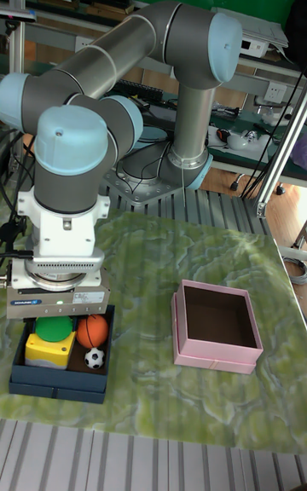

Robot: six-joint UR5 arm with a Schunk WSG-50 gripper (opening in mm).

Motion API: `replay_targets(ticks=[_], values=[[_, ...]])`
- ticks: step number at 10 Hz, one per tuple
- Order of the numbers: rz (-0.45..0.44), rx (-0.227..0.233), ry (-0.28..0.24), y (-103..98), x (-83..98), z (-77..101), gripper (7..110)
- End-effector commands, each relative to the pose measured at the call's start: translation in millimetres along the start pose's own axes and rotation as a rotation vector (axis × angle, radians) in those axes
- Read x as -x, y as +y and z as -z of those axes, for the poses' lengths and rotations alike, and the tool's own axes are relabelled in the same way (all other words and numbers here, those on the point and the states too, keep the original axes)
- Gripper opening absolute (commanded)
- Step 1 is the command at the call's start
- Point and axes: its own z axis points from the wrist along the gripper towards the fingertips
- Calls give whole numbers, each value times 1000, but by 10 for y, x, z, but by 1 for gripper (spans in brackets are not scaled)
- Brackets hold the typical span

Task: Move an object from one box to another

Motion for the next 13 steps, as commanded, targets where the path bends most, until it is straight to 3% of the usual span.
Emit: replay_targets(ticks=[1, 4, 5, 13], values=[[-14, 6, -3, 3, 3, 10, 22], [-39, -6, 6, -25, -17, 16, 22], [-48, -30, 6, -82, -19, 20, 7], [-55, -11, 7, 107, 79, 348, 7]])
